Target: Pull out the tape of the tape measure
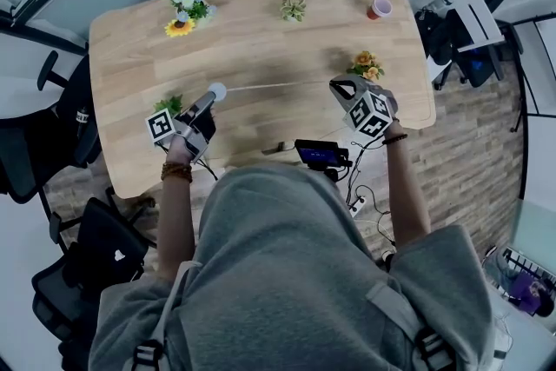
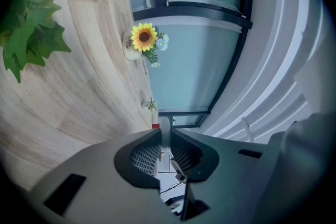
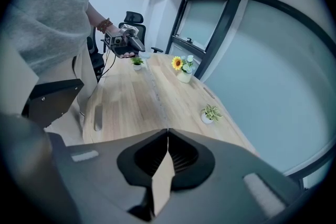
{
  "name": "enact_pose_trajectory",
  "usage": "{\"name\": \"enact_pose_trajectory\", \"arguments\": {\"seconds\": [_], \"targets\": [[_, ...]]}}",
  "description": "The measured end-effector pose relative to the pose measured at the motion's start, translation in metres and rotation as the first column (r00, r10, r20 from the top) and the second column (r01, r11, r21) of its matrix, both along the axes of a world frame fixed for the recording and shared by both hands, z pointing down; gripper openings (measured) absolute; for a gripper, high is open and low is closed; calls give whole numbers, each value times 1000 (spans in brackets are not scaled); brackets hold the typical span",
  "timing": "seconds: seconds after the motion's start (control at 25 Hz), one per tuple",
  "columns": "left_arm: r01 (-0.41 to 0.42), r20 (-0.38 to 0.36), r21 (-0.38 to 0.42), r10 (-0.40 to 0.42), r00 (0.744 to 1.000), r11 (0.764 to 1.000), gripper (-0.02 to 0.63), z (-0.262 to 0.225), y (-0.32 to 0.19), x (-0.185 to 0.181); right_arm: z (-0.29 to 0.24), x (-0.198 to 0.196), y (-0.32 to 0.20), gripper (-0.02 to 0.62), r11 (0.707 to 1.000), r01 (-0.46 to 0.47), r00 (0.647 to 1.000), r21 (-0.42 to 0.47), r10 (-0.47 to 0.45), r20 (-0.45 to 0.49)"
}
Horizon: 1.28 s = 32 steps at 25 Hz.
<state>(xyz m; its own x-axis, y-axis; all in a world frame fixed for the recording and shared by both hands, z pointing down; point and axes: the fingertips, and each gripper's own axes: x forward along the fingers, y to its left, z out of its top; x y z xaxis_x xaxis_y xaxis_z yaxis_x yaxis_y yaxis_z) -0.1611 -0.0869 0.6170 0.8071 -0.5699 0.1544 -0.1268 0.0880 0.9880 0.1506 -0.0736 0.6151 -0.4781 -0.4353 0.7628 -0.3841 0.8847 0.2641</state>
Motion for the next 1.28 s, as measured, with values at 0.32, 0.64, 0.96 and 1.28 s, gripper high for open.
{"name": "enact_pose_trajectory", "arguments": {"seconds": [0.32,0.64,0.96,1.28], "targets": [[6,1,-2,-6,1000,1000,64,1,0,2,4,5,0,15,1000,-13,1000,-10,13,2],[66,6,-24,-65,998,998,64,6,3,-21,8,17,-2,15,1000,-25,999,-8,25,-28],[106,12,-14,-106,994,994,64,7,-1,-38,5,25,-4,14,999,-42,999,-9,42,-26],[125,-18,-26,-126,992,992,64,6,-3,-36,3,27,-5,15,999,-49,999,-2,49,-20]]}}
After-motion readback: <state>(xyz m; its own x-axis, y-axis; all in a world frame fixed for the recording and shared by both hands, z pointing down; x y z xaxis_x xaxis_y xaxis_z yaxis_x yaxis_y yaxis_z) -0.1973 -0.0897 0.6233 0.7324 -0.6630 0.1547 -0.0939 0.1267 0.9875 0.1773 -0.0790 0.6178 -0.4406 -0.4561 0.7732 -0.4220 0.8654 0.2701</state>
